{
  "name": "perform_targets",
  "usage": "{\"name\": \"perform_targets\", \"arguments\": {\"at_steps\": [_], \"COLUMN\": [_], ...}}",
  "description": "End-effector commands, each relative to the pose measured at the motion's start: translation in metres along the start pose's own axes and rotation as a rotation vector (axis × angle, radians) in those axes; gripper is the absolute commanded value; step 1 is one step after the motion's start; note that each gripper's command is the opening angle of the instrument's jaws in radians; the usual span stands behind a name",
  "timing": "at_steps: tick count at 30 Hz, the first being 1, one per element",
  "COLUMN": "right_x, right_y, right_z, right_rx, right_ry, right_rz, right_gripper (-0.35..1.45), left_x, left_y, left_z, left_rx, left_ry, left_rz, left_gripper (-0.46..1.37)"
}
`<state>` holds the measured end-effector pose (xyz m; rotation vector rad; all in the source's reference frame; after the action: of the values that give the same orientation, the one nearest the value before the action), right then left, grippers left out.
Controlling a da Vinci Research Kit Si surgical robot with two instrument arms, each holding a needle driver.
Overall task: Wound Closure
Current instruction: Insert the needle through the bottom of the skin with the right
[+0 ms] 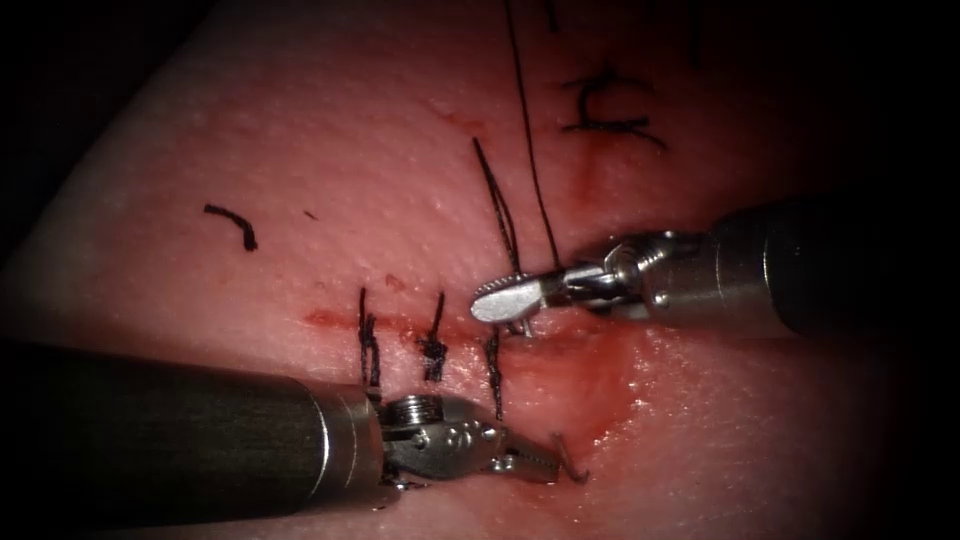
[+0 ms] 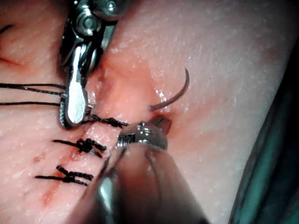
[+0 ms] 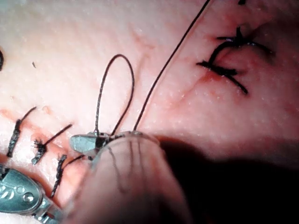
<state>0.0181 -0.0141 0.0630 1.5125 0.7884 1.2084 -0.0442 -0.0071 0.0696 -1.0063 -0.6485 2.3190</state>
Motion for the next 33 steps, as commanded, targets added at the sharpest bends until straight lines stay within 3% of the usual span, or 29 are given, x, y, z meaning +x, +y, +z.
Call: {"name": "perform_targets", "arguments": {"at_steps": [1, 20, 23, 29, 30, 33], "right_x": [-0.0003, -0.0035, -0.0032, -0.0006, 0.0002, 0.0016], "right_y": [0.0000, -0.0003, -0.0004, 0.0000, 0.0001, 0.0005], "right_z": [0.0000, -0.0002, -0.0004, -0.0011, -0.0015, -0.0021], "right_rx": [-0.005, -0.005, -0.015, -0.021, -0.021, -0.027], "right_ry": [-0.005, -0.046, -0.041, 0.030, 0.068, 0.121], "right_rz": [-0.004, -0.014, -0.030, -0.266, -0.299, -0.364], "right_gripper": [-0.35, -0.35, -0.35, -0.35, -0.03, 0.55], "left_x": [0.0000, 0.0002, 0.0003, 0.0004, 0.0003, 0.0002], "left_y": [0.0000, 0.0000, 0.0000, 0.0000, 0.0000, 0.0001], "left_z": [0.0000, 0.0000, 0.0001, 0.0002, 0.0001, 0.0000], "left_rx": [-0.005, -0.004, -0.002, 0.000, -0.001, -0.002], "left_ry": [0.003, 0.023, 0.026, 0.037, 0.037, 0.036], "left_rz": [0.000, 0.021, 0.037, 0.054, 0.054, 0.061], "left_gripper": [-0.35, -0.35, -0.35, -0.35, -0.35, -0.35]}}
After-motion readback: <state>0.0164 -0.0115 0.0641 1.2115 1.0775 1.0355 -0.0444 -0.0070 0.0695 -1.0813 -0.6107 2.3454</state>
